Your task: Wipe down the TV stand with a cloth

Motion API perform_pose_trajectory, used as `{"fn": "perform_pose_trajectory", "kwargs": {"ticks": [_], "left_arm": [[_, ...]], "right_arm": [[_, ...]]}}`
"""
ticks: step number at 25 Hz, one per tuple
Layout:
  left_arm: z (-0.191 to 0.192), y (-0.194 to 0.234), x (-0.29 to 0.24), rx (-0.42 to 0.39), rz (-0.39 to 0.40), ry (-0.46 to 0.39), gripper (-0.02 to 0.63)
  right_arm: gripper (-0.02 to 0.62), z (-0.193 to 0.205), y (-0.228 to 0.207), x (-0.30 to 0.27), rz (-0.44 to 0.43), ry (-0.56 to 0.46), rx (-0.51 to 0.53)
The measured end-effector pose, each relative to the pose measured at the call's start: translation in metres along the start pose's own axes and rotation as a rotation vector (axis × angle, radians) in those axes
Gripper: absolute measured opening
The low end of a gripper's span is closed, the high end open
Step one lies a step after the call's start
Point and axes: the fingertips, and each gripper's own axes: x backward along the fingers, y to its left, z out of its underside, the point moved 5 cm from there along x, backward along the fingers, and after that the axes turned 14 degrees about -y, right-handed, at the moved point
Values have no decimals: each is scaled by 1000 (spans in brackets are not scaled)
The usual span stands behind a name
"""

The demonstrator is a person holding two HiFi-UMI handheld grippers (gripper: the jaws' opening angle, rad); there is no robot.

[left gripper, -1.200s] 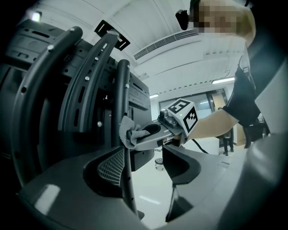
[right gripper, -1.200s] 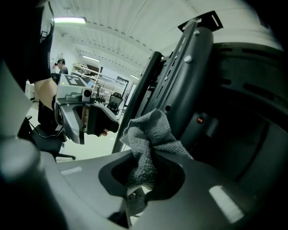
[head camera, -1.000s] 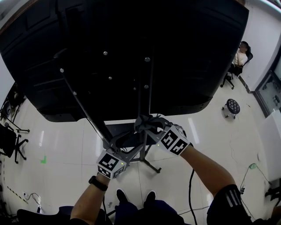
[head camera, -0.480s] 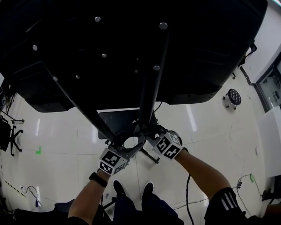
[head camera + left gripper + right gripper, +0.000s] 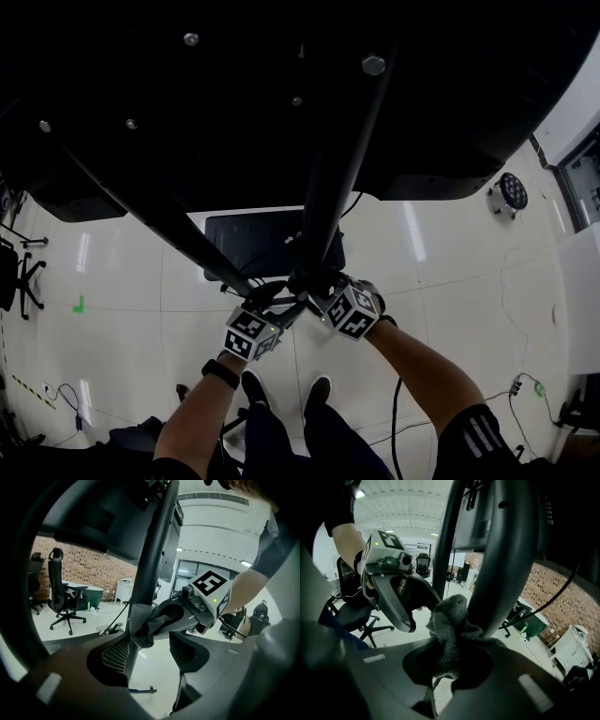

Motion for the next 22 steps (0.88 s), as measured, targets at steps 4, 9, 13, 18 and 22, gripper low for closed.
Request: {"fn": "perform_pose_trajectory", "kwargs": {"ticks": [4, 9, 13, 18, 22], "left_arm": [[41, 13, -7, 34, -16, 36, 291], [82, 32, -14, 60, -40, 73, 291], [116, 45, -19, 66, -39, 128, 291], [147, 54, -19, 73, -42, 168, 291], [156, 48, -17, 82, -37, 176, 293]], "right_arm": [[34, 37, 6, -22, -4, 28, -90], [34, 84, 13, -52, 22, 80, -141], [34, 115, 19, -74, -7, 115, -140], [34, 150, 21, -94, -1, 165, -178], [34, 148, 26, -92, 16, 122, -232]]}}
